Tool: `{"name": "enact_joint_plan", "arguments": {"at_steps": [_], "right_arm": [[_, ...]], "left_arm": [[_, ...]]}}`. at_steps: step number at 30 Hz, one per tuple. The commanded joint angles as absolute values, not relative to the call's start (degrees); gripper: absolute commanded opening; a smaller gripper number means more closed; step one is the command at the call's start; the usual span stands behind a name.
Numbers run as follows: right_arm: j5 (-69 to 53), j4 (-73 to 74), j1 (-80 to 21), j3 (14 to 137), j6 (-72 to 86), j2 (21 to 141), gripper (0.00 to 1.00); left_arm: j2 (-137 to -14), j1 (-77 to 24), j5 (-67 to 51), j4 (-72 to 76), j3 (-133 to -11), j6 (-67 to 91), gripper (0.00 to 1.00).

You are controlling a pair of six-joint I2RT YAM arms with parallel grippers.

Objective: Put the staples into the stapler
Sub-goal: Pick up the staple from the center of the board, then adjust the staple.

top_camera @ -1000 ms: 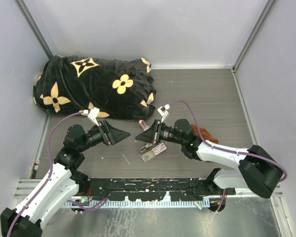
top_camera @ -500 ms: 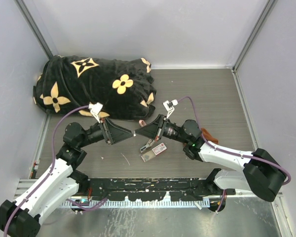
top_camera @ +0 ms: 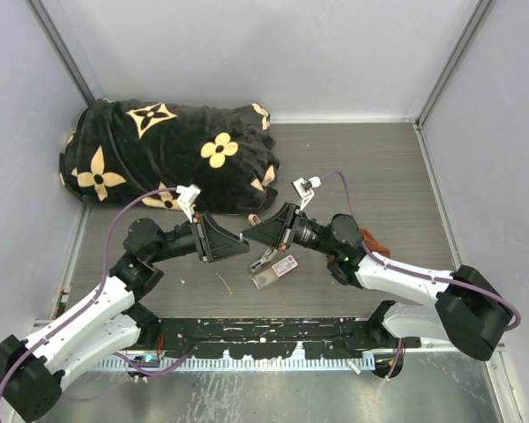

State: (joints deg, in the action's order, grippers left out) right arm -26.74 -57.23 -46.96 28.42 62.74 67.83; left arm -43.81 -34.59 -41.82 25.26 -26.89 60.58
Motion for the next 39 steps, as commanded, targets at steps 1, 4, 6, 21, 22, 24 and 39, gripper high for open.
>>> {"name": "enact_joint_plan", "arguments": {"at_steps": [1, 4, 6, 21, 22, 24, 39], "right_arm": [[-27.31, -62.23, -46.87, 28.62, 63.34, 65.75, 0.01], [-27.50, -62.68, -46.85, 28.63, 63.64, 65.87, 0.01], [-27.77, -62.84, -46.86, 28.73, 63.72, 65.93, 0.01], [-27.96, -63.12, -46.89, 28.30, 64.08, 66.36, 0.01], [-28.03, -63.06, -46.86, 28.26, 64.00, 66.45, 0.01], [-28.04, -62.56, -46.85, 28.30, 63.54, 66.51, 0.01], [-23.09, -45.18, -43.99, 28.30, 56.39, 56.95, 0.78]], "left_arm": [[-43.25, -35.24, -40.46, 30.90, -29.11, 60.17, 0.41], [-43.23, -35.24, -40.07, 32.47, -28.48, 61.12, 0.39], [-43.53, -35.25, -40.00, 33.34, -28.24, 61.70, 0.38], [-44.30, -35.33, -39.44, 34.38, -27.95, 62.39, 0.18], [-44.37, -35.30, -39.45, 34.37, -27.87, 62.41, 0.17], [-44.43, -35.32, -39.53, 34.07, -27.82, 62.37, 0.14], [-43.11, -35.29, -43.79, 4.63, -37.03, 43.32, 0.06]]}}
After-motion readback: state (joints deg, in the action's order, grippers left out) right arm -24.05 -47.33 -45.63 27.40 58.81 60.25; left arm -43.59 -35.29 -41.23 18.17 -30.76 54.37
